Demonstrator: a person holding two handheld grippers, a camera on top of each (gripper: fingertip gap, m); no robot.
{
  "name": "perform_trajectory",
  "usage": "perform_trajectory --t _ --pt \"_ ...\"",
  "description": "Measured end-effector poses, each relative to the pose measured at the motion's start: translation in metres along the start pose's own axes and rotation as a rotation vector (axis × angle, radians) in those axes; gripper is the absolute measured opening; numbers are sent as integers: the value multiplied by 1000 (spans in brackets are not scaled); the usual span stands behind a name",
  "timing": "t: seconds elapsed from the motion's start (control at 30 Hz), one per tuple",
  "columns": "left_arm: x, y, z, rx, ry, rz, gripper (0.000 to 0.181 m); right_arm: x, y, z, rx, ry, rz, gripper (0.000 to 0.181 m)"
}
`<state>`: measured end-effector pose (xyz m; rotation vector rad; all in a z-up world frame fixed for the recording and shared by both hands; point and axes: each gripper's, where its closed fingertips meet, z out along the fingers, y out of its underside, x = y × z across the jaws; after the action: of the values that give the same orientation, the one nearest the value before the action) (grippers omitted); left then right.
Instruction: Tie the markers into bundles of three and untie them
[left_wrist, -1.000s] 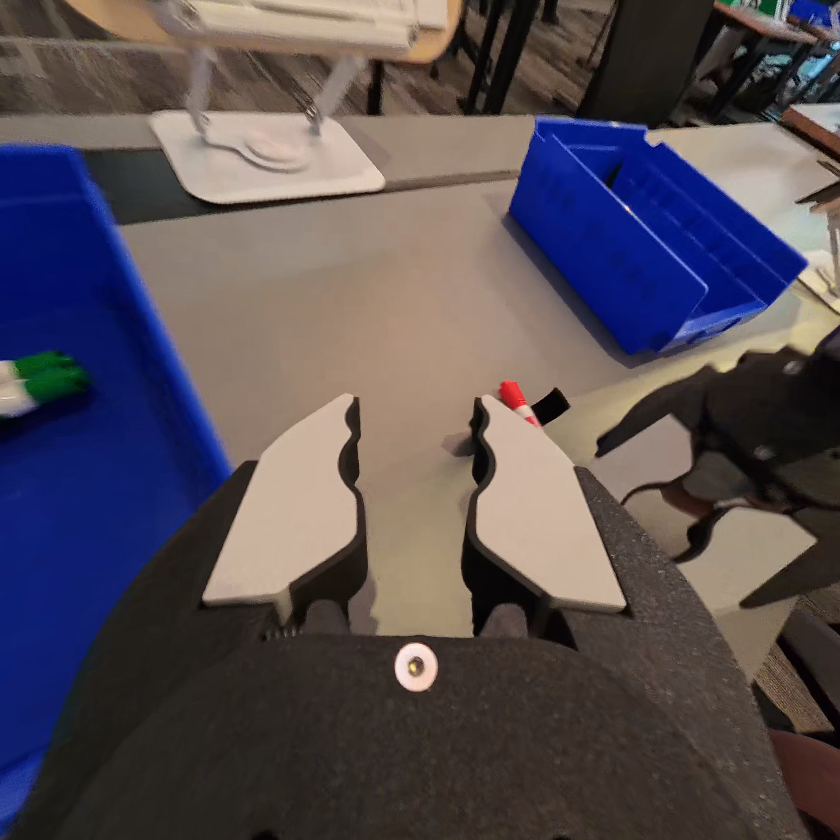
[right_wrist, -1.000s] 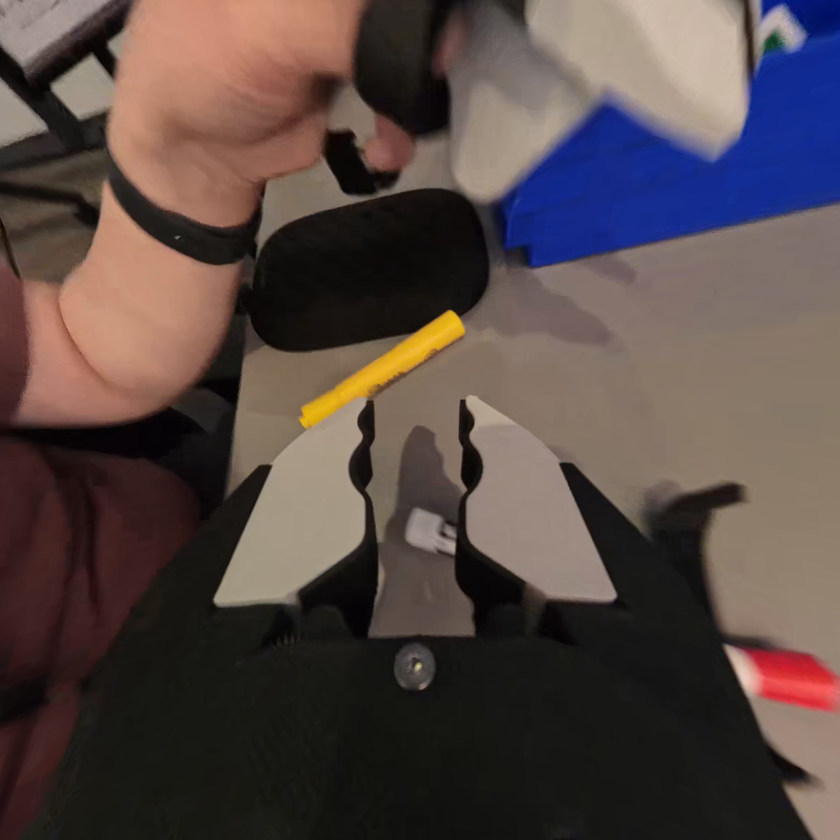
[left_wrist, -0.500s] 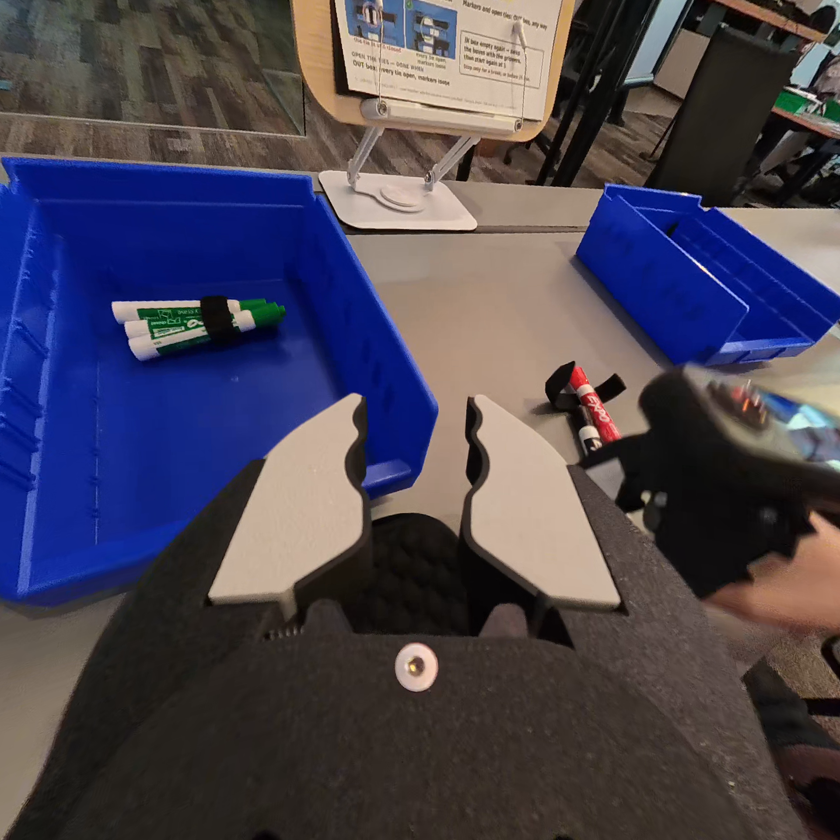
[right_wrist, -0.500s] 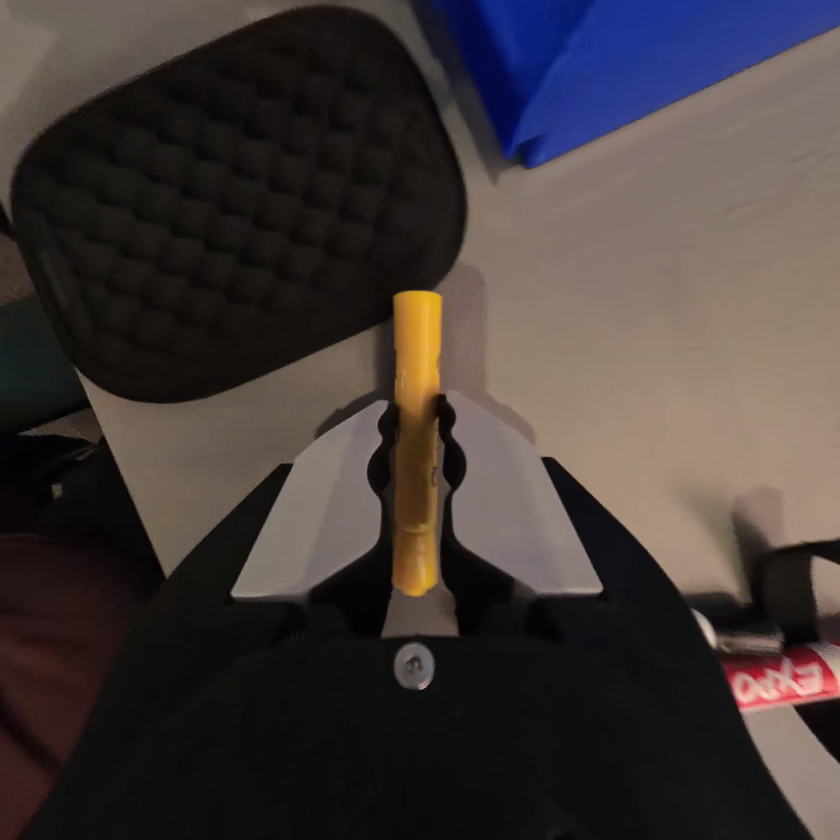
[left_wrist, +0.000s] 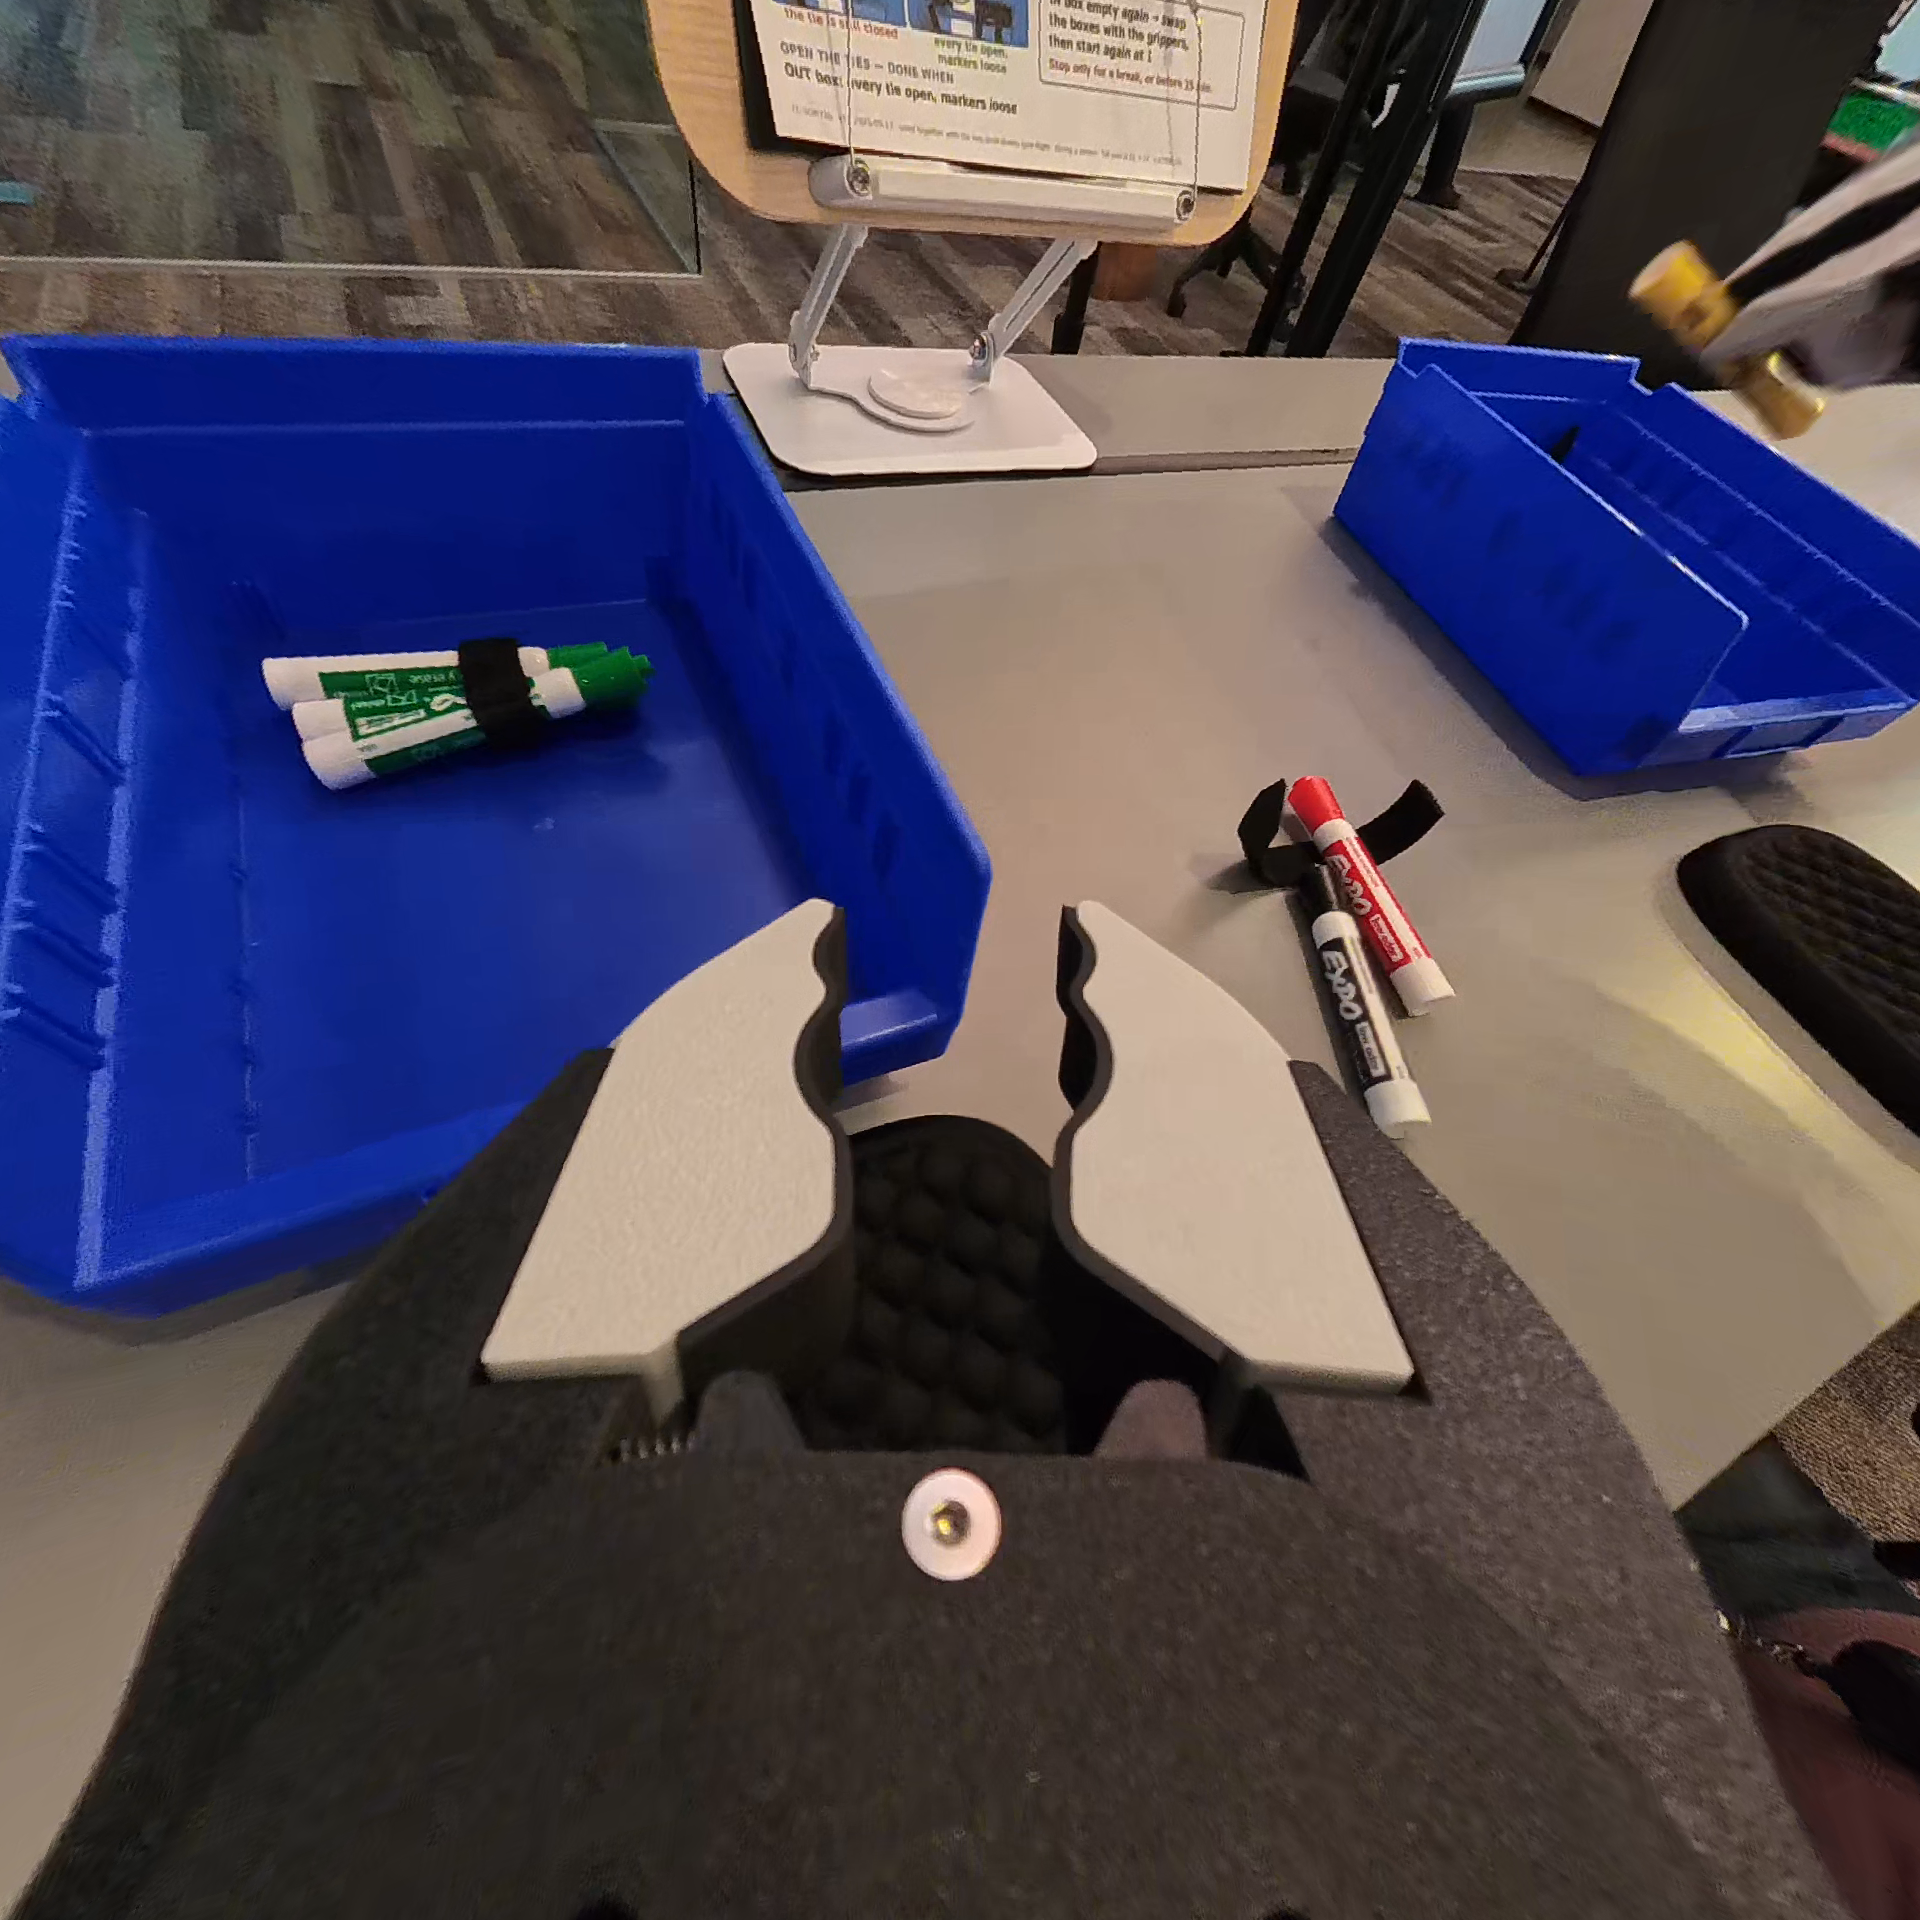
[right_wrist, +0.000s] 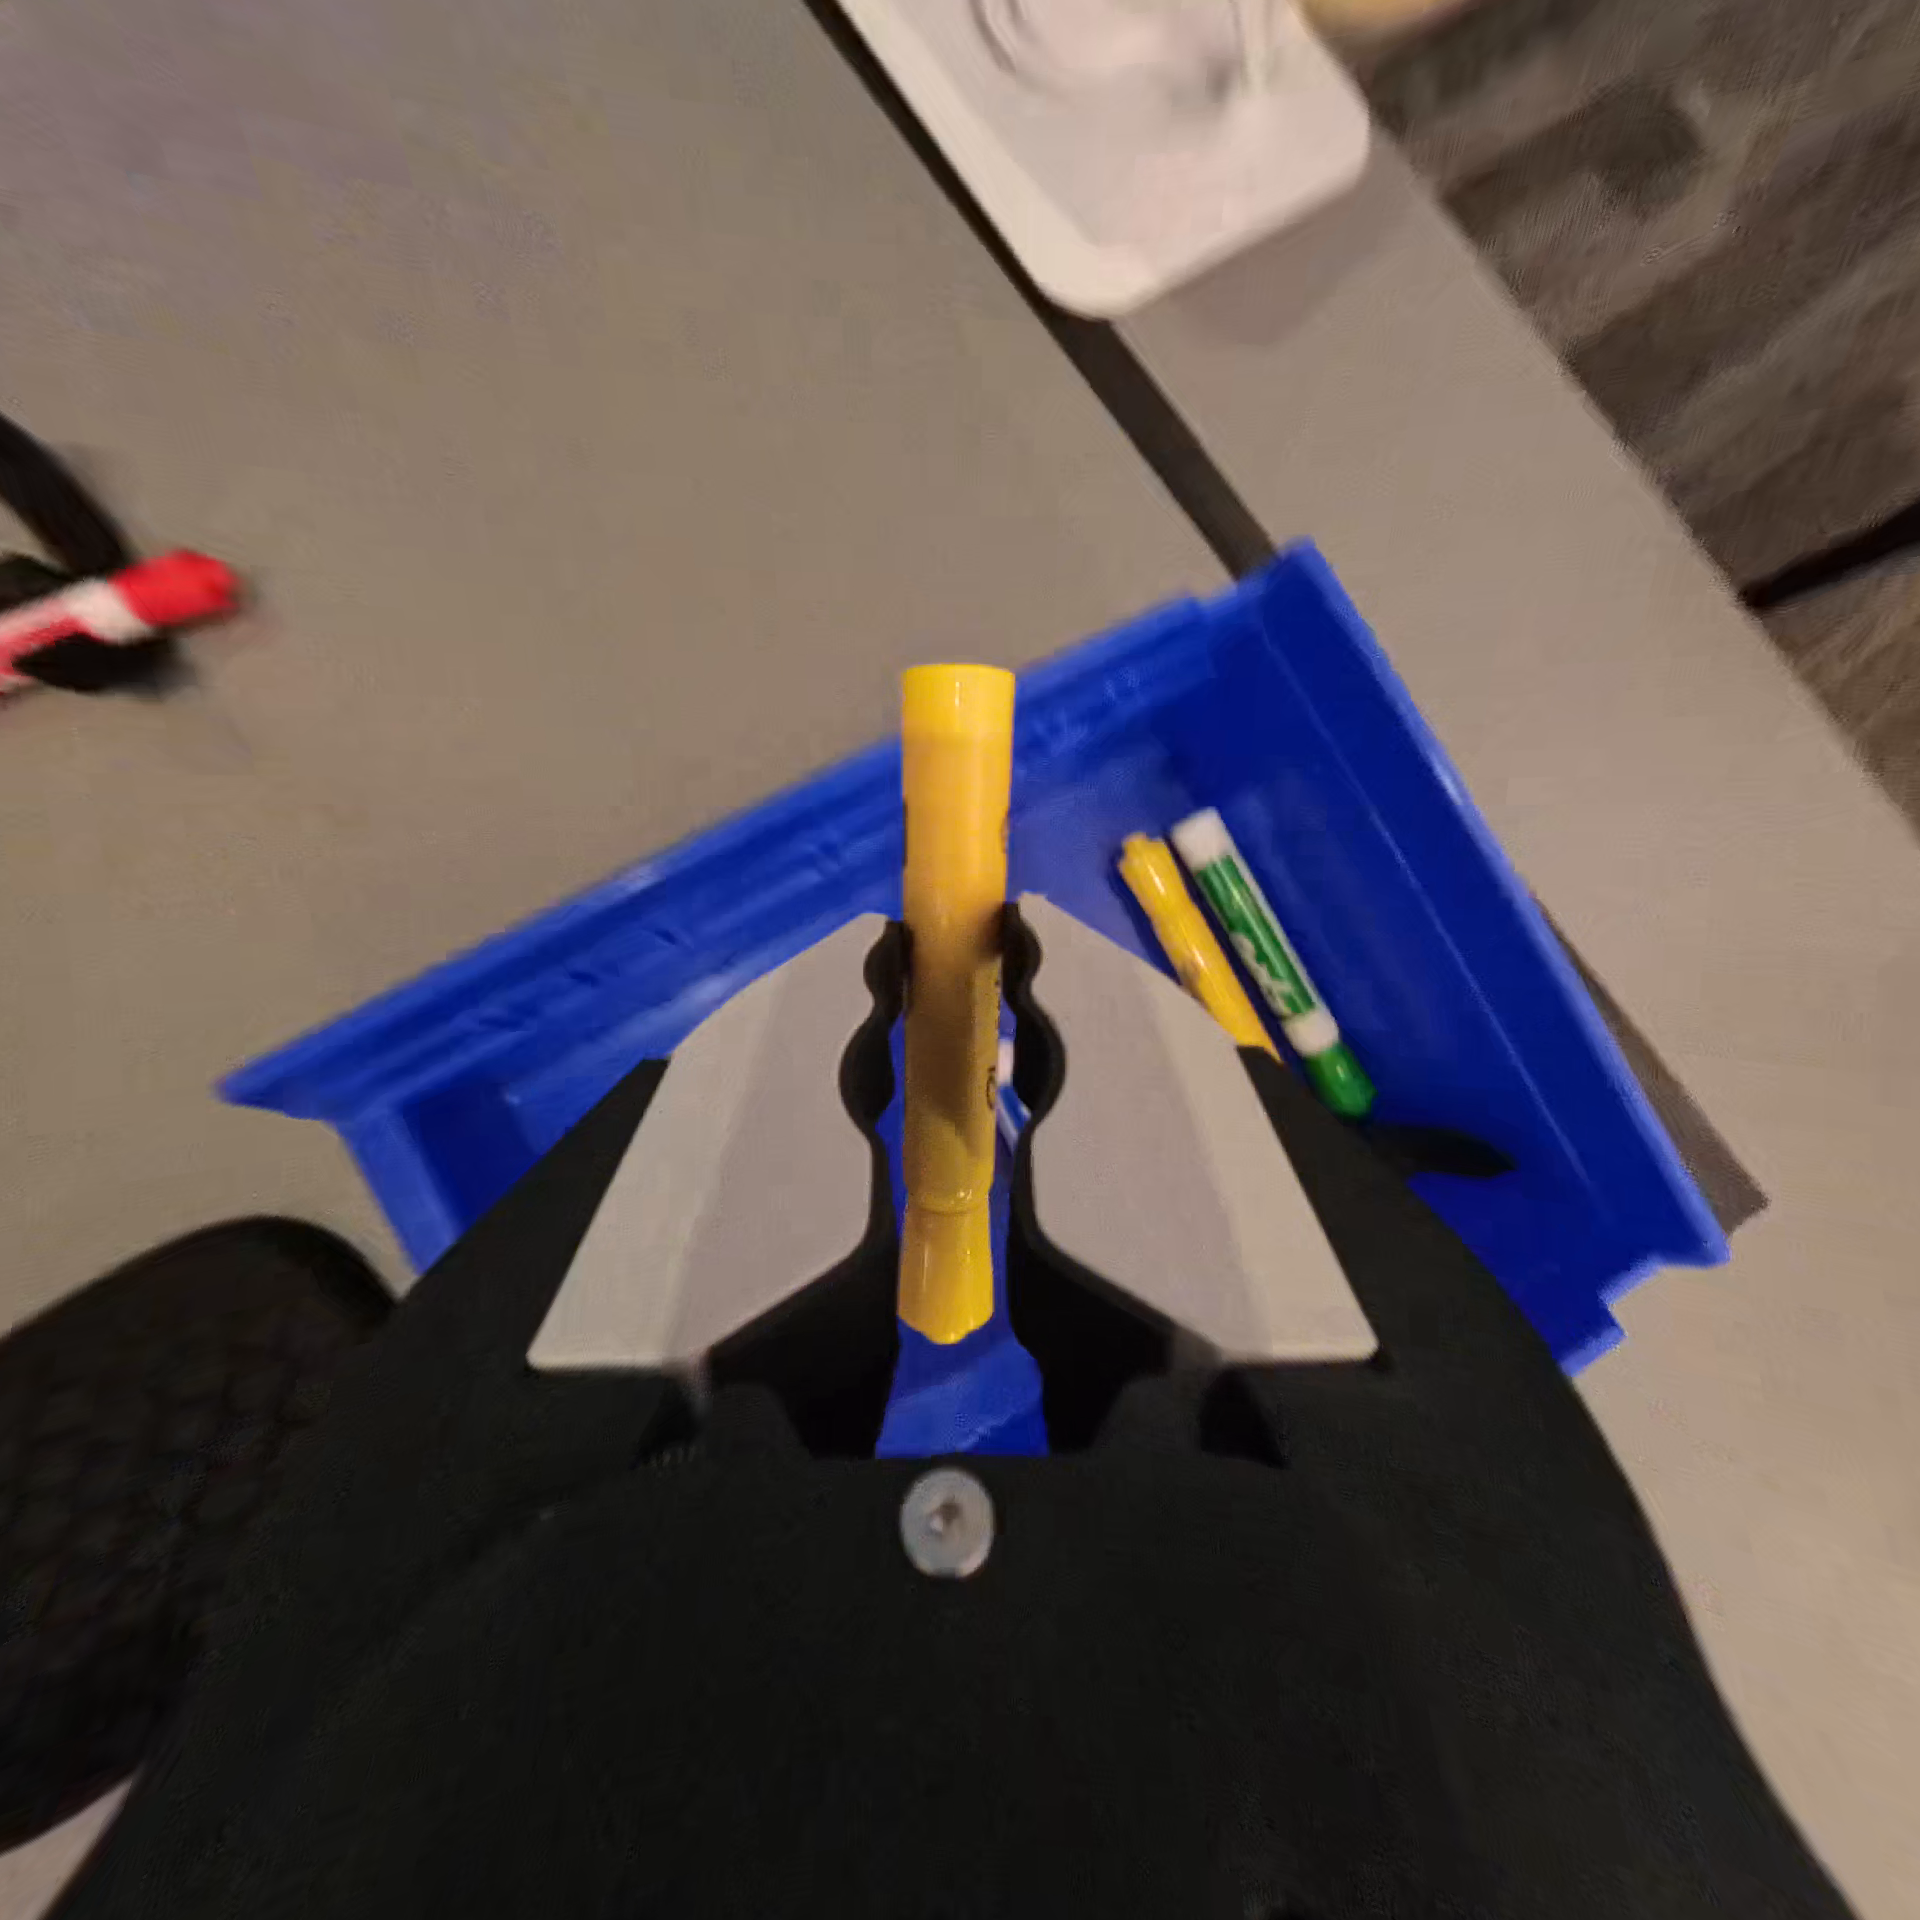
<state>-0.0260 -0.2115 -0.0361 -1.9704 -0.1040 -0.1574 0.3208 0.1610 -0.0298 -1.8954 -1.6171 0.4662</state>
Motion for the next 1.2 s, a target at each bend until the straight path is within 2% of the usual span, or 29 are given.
perform_trajectory --t 0.03,0.1,0.23,0.3,0.4,0.47,0.53,0.6,0.67,0.7,0.77,0.8,0.87,0.9,1.03,1.13,1.2 --pt "0 1 2 -8 -4 -4 38 23 25 16 -73 1 35 19" --pt "2 3 7 -27 -17 -4 38 46 61 45 -170 -14 -8 19" --pt "6 8 13 -86 -49 35 38 54 100 82 -319 -67 -143 20" --pt "6 9 15 -107 -70 53 38 63 94 87 -304 -18 -185 23" --pt "12 7 16 -102 -56 55 38 64 50 65 -154 92 -251 23" --pt "15 8 16 -96 -45 51 38 33 -4 33 66 111 -268 19" --pt "18 12 14 -97 -36 43 39 -16 -48 1 240 141 -179 17" --pt "19 18 12 -105 -29 34 38 -86 -64 -8 309 51 39 19" --pt "20 23 12 -103 -24 18 38 -175 -65 10 308 -174 183 20" --pt "22 24 12 -99 -13 6 38 -210 -61 27 261 -239 231 21" --pt "28 25 15 -85 23 -21 38 -262 -50 64 149 -306 255 20" --pt "32 25 16 -81 48 -27 38 -277 -42 83 85 -289 253 21" --pt "39 28 17 -86 79 -29 38 -287 -22 114 -83 -198 252 35" --pt "41 30 17 -91 87 -22 38 -288 -17 125 -137 -156 266 36" --pt "50 38 16 -104 117 -9 38 -285 2 149 -328 -55 289 31" --pt "52 39 15 -102 135 -8 38 -282 3 148 -369 -37 208 22" --pt "51 40 13 -105 140 -7 38 -278 -4 137 -336 -37 190 19"
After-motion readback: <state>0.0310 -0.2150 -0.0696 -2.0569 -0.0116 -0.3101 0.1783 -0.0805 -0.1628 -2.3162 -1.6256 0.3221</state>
